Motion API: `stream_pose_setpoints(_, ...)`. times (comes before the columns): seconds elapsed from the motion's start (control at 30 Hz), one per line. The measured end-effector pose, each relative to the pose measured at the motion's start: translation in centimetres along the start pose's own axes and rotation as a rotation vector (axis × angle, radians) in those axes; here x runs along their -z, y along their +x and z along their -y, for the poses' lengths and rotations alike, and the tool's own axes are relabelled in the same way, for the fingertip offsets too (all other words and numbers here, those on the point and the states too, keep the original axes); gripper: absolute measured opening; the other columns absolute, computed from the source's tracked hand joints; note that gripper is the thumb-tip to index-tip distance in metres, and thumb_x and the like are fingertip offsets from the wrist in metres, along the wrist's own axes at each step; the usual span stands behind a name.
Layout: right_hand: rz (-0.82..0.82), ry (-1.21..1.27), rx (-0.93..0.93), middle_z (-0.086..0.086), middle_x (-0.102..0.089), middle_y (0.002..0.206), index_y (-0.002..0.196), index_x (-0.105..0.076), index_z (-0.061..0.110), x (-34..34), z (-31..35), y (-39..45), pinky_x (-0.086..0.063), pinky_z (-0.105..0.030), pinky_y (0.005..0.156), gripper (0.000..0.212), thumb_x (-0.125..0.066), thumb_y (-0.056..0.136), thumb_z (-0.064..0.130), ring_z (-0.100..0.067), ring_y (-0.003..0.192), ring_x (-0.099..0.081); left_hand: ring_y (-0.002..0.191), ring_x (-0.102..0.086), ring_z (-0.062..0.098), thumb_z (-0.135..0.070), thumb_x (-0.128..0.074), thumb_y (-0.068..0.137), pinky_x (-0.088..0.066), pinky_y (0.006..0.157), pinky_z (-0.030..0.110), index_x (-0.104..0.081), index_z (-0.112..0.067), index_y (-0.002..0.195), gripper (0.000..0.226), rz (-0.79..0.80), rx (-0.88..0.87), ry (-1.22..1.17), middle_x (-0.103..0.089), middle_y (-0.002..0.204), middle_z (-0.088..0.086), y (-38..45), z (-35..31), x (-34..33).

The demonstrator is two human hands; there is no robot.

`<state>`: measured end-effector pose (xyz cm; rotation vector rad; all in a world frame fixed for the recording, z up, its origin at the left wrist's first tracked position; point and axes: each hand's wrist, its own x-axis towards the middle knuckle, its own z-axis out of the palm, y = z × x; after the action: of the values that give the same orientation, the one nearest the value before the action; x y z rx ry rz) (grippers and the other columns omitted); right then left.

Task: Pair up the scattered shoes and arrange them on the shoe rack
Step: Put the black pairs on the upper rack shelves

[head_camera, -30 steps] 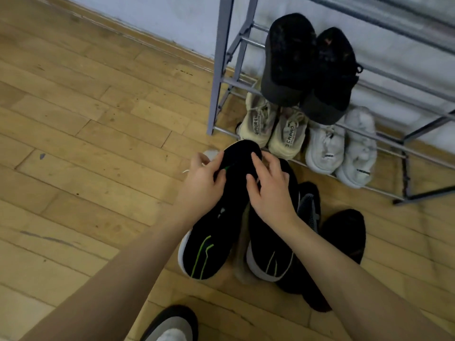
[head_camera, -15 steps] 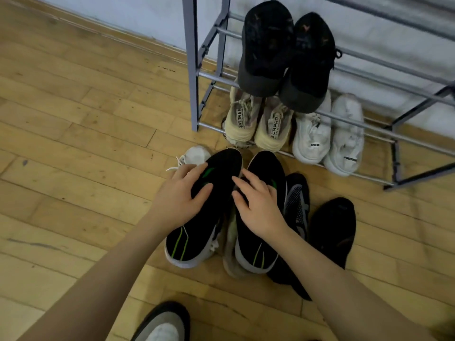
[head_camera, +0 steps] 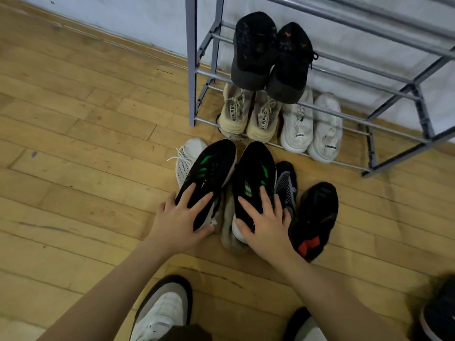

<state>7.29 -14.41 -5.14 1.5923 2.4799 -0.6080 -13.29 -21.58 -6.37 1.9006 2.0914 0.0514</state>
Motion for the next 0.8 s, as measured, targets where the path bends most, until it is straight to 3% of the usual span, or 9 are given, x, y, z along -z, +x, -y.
stream_pose_setpoints(0.17, 0.064, 0.128, -0.030, 0.002, 0.023, 0.154, 0.140, 0.000, 0.056, -0.4, 0.2, -0.3, -0.013, -0.056, 0.111, 0.073, -0.044, 0.083, 0.068, -0.038, 0.141, 0.008, 0.104, -0.045, 0.048, -0.069, -0.034, 0.078, -0.052, 0.076, 0.052, -0.012, -0.050, 0.142, 0.071, -0.044, -0.029, -0.092, -0.024, 0.150, 0.009, 0.2, -0.3, -0.8)
stream_pose_setpoints(0.23, 0.031, 0.099, 0.020, 0.004, 0.024, 0.154, 0.138, 0.003, 0.059, -0.8, 0.2, -0.3, -0.013, -0.059, 0.110, 0.071, -0.042, 0.084, 0.067, -0.042, 0.139, 0.008, 0.100, -0.047, 0.048, -0.067, -0.032, 0.081, -0.054, 0.072, 0.050, -0.016, -0.050, 0.142, 0.065, -0.074, -0.057, -0.093, -0.027, 0.148, 0.009, 0.1, -0.2, -0.8)
stream_pose_setpoints(0.37, 0.038, 0.024, 0.085, 0.010, 0.025, 0.153, 0.140, -0.012, 0.055, -1.3, 0.0, -0.1, -0.010, -0.060, 0.110, 0.059, -0.038, 0.088, 0.064, -0.046, 0.137, 0.011, 0.095, -0.050, 0.049, -0.060, -0.033, 0.084, -0.054, 0.057, 0.045, -0.036, -0.045, 0.135, 0.053, -0.081, -0.100, -0.059, -0.043, 0.139, 0.011, -0.1, -0.1, -0.5)
stream_pose_setpoints(0.47, 0.055, 0.052, 0.064, 0.002, 0.012, 0.157, 0.141, -0.024, 0.047, -1.3, 0.2, 0.0, -0.006, -0.058, 0.111, 0.058, -0.046, 0.089, 0.057, -0.046, 0.137, 0.011, 0.096, -0.050, 0.050, -0.059, -0.034, 0.081, -0.054, 0.053, 0.044, -0.042, -0.043, 0.129, 0.051, -0.072, -0.075, -0.076, -0.046, 0.136, 0.009, -0.1, -0.4, -0.5)
stream_pose_setpoints(0.6, -0.074, 0.160, 0.037, -0.006, -0.015, 0.154, 0.137, -0.041, 0.037, -1.0, 0.9, -0.1, -0.004, -0.054, 0.113, 0.049, -0.052, 0.090, 0.044, -0.042, 0.138, 0.001, 0.100, -0.049, 0.044, -0.056, -0.038, 0.081, -0.054, 0.054, 0.041, -0.048, -0.042, 0.127, 0.050, -0.132, -0.038, -0.162, -0.044, 0.136, 0.004, -0.3, -0.5, 0.3)
stream_pose_setpoints(0.7, -0.169, 0.268, 0.039, -0.007, -0.024, 0.152, 0.133, -0.048, 0.035, 0.1, 1.9, -0.6, -0.005, -0.052, 0.112, 0.047, -0.050, 0.087, 0.046, -0.041, 0.137, -0.007, 0.100, -0.050, 0.040, -0.055, -0.040, 0.082, -0.054, 0.055, 0.039, -0.053, -0.040, 0.126, 0.049, -0.220, -0.018, -0.217, -0.046, 0.134, 0.003, -0.8, -0.9, 1.4)
stream_pose_setpoints(0.8, -0.195, 0.275, 0.103, -0.006, -0.028, 0.151, 0.131, -0.051, 0.036, 1.5, 3.3, -1.4, -0.013, -0.055, 0.112, 0.048, -0.045, 0.085, 0.047, -0.042, 0.137, -0.012, 0.102, -0.051, 0.041, -0.053, -0.041, 0.081, -0.053, 0.066, 0.042, -0.055, -0.037, 0.126, 0.050, -0.293, 0.027, -0.281, -0.046, 0.135, 0.005, -1.5, -1.3, 2.7)
